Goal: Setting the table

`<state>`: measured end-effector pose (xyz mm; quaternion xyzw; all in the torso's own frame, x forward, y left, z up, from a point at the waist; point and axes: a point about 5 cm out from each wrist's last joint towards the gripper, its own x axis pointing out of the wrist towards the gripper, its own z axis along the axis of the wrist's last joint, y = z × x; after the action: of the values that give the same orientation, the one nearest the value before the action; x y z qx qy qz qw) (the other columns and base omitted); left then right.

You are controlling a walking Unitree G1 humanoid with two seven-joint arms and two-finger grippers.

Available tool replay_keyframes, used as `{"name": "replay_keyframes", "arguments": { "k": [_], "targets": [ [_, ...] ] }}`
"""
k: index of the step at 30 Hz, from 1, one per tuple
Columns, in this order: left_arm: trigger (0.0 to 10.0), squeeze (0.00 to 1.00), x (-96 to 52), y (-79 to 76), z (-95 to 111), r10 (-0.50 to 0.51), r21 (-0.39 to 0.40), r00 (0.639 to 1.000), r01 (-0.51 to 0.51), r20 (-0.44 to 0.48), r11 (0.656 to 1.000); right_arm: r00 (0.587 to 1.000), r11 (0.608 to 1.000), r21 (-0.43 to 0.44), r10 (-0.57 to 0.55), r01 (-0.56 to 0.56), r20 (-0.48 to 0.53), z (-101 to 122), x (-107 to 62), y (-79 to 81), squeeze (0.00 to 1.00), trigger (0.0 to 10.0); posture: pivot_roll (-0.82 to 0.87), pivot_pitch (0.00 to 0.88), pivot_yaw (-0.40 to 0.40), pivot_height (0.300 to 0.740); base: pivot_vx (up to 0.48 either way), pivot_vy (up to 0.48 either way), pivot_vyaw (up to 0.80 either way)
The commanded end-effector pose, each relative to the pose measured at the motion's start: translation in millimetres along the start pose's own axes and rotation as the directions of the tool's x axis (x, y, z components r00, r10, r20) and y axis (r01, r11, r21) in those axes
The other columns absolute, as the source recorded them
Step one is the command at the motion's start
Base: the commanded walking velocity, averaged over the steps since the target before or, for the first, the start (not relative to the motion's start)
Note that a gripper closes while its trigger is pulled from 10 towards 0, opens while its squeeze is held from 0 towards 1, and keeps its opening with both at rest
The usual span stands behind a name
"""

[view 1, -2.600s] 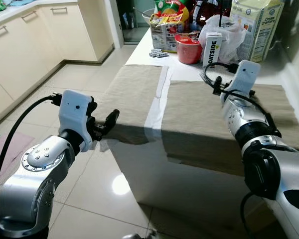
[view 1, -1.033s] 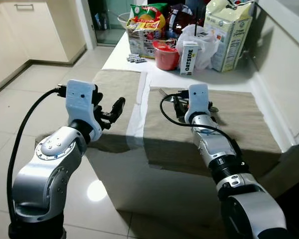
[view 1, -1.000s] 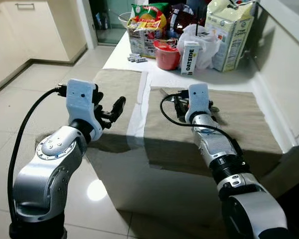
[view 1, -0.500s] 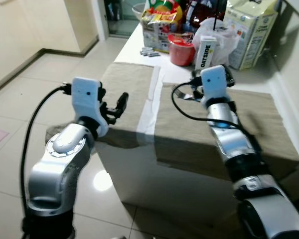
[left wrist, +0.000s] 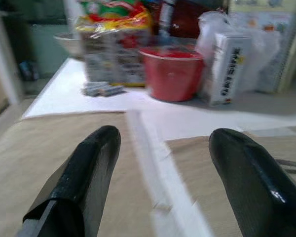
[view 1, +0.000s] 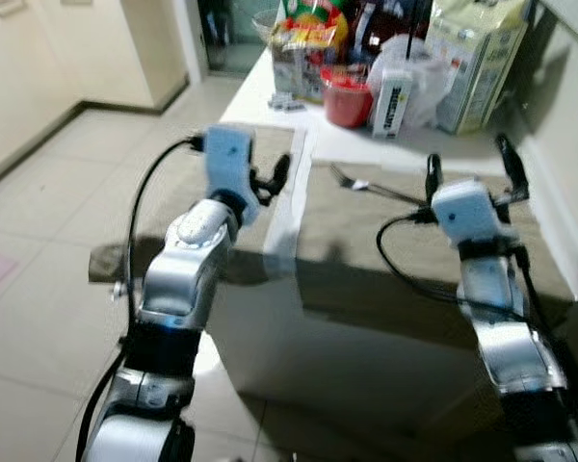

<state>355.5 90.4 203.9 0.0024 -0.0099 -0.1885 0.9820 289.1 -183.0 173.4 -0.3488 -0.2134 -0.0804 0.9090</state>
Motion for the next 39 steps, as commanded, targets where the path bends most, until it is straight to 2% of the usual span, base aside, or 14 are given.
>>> {"name": "replay_keyframes", "arguments": {
  "k": [1, 4, 5, 6, 7, 10, 22, 23, 24, 30, 32, 33, 36, 39],
  "targets": [
    [10.0, 0.00, 10.3, 3.7, -2, -0.002, 0.034, 1.000, 0.003, -0.015, 0.999, 0.999, 1.000, -0.010, -0.001, 0.002, 0.034, 7, -8.5, -6.3, 0.00, 10.0, -0.18, 0.000, 0.097, 0.740, 0.000, 0.000, 0.00],
    [10.0, 0.00, 18.0, 0.6, 0, -0.038, 0.036, 0.999, 0.039, -0.029, 0.999, 0.999, 1.000, -0.015, 0.011, -0.011, 0.031, 7, -18.2, -9.0, 0.00, 10.0, -0.20, 0.000, 0.107, 0.740, 0.000, 0.000, 0.00],
    [10.0, 0.94, 28.4, -3.8, 0, -0.066, 0.037, 0.997, 0.067, -0.032, 0.997, 1.000, 1.000, -0.013, 0.016, -0.016, 0.003, 3, -33.6, -14.6, 0.00, 10.0, -0.23, 0.000, 0.113, 0.740, 0.000, 0.000, 0.00],
    [10.0, 0.94, 28.4, -3.8, 0, -0.066, 0.037, 0.997, 0.067, -0.032, 0.997, 1.000, 1.000, -0.013, 0.016, -0.016, 0.003, 3, -33.6, -14.6, 0.00, 10.0, -0.23, 0.000, 0.113, 0.740, 0.000, 0.000, 0.00],
    [10.0, 1.00, 32.2, -5.4, 1, -0.074, 0.027, 0.997, 0.075, -0.028, 0.997, 1.000, 1.000, -0.014, 0.026, -0.026, 0.000, 3, -39.4, -15.7, 0.00, 10.0, -0.24, 0.000, 0.114, 0.740, 0.000, 0.000, 0.00],
    [10.0, 1.00, 40.0, -14.0, 1, -0.103, 0.019, 0.994, 0.104, -0.018, 0.994, 0.998, 0.998, -0.031, 0.055, -0.056, -0.032, -1, -53.0, -16.2, 0.00, 10.0, -0.25, 0.007, 0.109, 0.740, 0.000, 0.000, 0.00],
    [10.0, 1.00, 57.5, -48.0, 2, -0.225, 0.036, 0.974, 0.226, -0.021, 0.974, 0.994, 0.993, -0.023, 0.112, -0.112, -0.015, 9, -55.7, -13.3, 0.00, 10.0, -0.24, 0.047, 0.106, 0.740, 0.000, 0.000, 0.00],
    [10.0, 0.62, 58.6, -50.7, 3, -0.229, 0.041, 0.973, 0.230, -0.020, 0.972, 0.993, 0.993, -0.022, 0.115, -0.115, -0.014, 10, -56.2, -12.0, 0.00, 10.0, -0.24, 0.049, 0.108, 0.740, 0.000, 0.000, 0.00],
    [10.0, 0.00, 59.9, -53.6, 4, -0.232, 0.046, 0.972, 0.233, -0.021, 0.971, 0.993, 0.993, -0.018, 0.119, -0.119, -0.014, 11, -56.8, -10.7, 0.00, 10.0, -0.24, 0.054, 0.113, 0.740, 0.000, 0.000, 0.00],
    [10.0, 0.00, 64.1, -69.6, 9, -0.276, 0.057, 0.961, 0.277, -0.018, 0.959, 0.992, 0.992, -0.010, 0.126, -0.127, -0.014, 14, -58.6, -6.2, 0.00, 10.0, -0.25, 0.065, 0.129, 0.740, 0.000, 0.000, 0.00],
    [10.0, 0.00, 65.2, -97.8, 12, -0.361, 0.052, 0.932, 0.361, -0.013, 0.931, 0.992, 0.992, -0.001, 0.128, -0.128, -0.016, 16, -58.5, -3.9, 0.00, 10.0, -0.24, 0.067, 0.136, 0.740, 0.000, 0.000, 0.00],
    [10.0, 0.00, 65.2, -97.8, 12, -0.361, 0.052, 0.932, 0.361, -0.013, 0.931, 0.992, 0.992, -0.001, 0.128, -0.128, -0.016, 16, -58.5, -3.9, 0.00, 10.0, -0.24, 0.067, 0.136, 0.740, 0.000, 0.000, 0.00],
    [10.0, 0.00, 62.9, -125.3, 12, -0.442, 0.059, 0.897, 0.442, -0.010, 0.895, 0.992, 0.992, 0.005, 0.125, -0.125, -0.010, 19, -58.4, -2.6, 0.00, 10.0, -0.25, 0.066, 0.148, 0.740, 0.000, 0.000, 0.00],
    [10.0, 0.00, 60.6, -141.9, 9, -0.483, 0.044, 0.876, 0.483, -0.019, 0.874, 0.993, 0.993, 0.010, 0.120, -0.120, -0.008, 21, -58.9, -1.8, 0.00, 10.0, -0.26, 0.069, 0.159, 0.740, 0.000, 0.000, 0.00]
  ]
}}
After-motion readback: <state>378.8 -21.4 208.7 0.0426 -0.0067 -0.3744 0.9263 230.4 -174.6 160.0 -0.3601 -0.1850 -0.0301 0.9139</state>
